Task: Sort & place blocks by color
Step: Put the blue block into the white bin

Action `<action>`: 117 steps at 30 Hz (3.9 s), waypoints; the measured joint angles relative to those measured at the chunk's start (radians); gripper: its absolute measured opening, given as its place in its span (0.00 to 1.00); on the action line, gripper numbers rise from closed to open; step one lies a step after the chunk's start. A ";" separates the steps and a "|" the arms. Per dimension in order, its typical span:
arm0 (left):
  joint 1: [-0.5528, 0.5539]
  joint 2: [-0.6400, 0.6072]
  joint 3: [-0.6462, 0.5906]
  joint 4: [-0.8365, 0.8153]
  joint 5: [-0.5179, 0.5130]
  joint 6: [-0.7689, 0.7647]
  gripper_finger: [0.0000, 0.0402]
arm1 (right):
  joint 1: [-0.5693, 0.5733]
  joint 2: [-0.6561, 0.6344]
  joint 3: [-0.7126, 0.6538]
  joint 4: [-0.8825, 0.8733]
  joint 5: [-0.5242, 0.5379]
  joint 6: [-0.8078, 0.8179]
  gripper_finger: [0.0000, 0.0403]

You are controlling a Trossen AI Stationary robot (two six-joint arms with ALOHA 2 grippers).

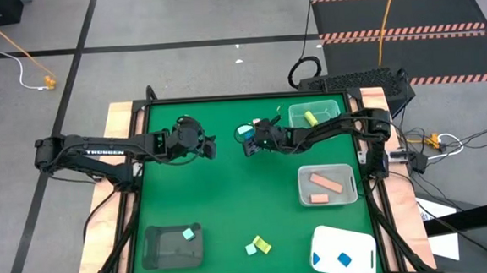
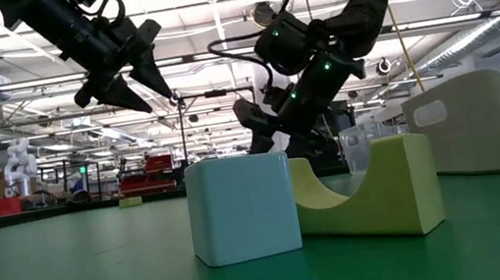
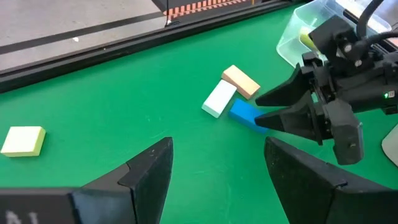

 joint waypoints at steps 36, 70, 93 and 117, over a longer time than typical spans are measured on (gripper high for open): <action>0.000 0.000 0.000 0.000 0.002 0.024 0.63 | 0.025 0.104 0.002 0.021 0.112 -0.247 0.36; -0.072 0.053 0.000 0.592 0.362 -0.259 0.63 | 0.246 -0.510 -0.001 -0.187 0.121 -1.108 0.27; -0.085 0.134 0.000 0.699 0.362 -0.267 0.63 | 0.601 -0.681 0.000 -0.916 -0.398 -0.197 0.27; -0.066 0.134 0.000 0.617 0.350 -0.262 0.63 | 1.015 -0.625 0.000 -0.737 -0.707 0.321 0.35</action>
